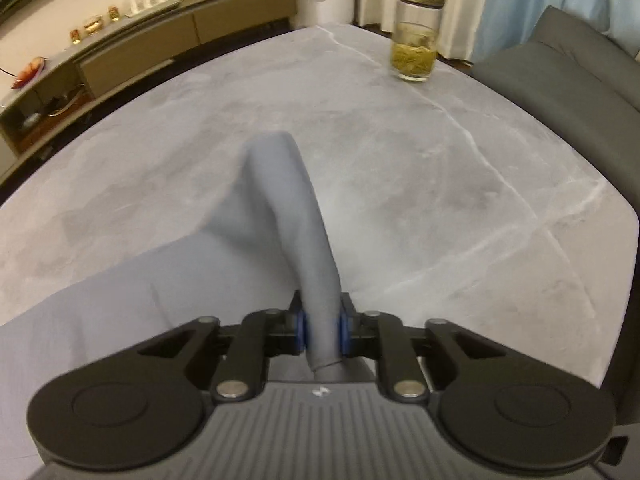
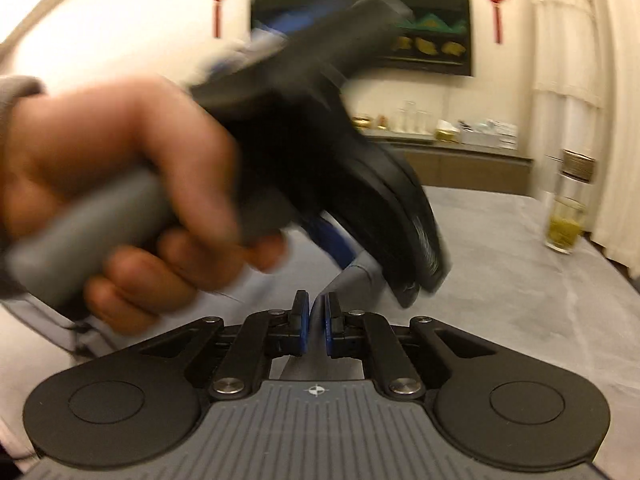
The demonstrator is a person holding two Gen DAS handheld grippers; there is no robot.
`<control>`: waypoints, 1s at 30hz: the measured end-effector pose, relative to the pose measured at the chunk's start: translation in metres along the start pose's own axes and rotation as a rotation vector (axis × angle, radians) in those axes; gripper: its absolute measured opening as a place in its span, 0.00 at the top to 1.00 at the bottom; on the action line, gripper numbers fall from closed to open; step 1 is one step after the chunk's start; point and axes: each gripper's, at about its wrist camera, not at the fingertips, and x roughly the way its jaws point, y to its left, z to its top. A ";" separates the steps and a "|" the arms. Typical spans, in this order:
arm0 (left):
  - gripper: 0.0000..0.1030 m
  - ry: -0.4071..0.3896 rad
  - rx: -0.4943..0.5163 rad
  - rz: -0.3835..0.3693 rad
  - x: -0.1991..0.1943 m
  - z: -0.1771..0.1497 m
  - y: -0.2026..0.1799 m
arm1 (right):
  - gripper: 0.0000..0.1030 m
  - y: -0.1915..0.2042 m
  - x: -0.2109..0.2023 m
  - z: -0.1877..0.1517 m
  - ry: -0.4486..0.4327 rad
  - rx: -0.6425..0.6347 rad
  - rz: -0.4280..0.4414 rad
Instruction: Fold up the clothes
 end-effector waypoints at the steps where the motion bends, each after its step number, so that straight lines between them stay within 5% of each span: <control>1: 0.89 -0.023 -0.036 -0.006 -0.012 -0.007 0.018 | 0.92 0.002 0.000 0.000 -0.011 0.008 0.017; 3: 0.89 -0.069 -0.109 -0.018 -0.035 -0.020 0.053 | 0.87 0.003 -0.003 0.001 -0.045 0.041 0.060; 6: 0.89 -0.138 -0.217 -0.036 -0.070 -0.041 0.106 | 0.45 -0.004 -0.021 0.008 -0.125 0.135 0.189; 9: 0.88 -0.140 -0.354 -0.031 -0.079 -0.069 0.170 | 0.45 0.004 -0.010 0.013 -0.107 0.133 0.269; 13: 0.79 -0.087 -0.443 -0.025 -0.058 -0.102 0.212 | 0.46 0.028 0.045 0.007 0.030 0.095 0.326; 18: 0.67 -0.097 -0.498 -0.013 -0.048 -0.125 0.228 | 0.46 0.054 0.087 -0.006 0.143 -0.031 0.302; 25: 0.68 -0.107 -0.493 0.013 -0.035 -0.131 0.224 | 0.51 0.068 0.096 -0.008 0.258 -0.172 0.206; 30: 0.72 -0.165 -0.440 0.151 -0.062 -0.133 0.213 | 0.51 0.069 0.089 0.005 0.294 -0.180 0.219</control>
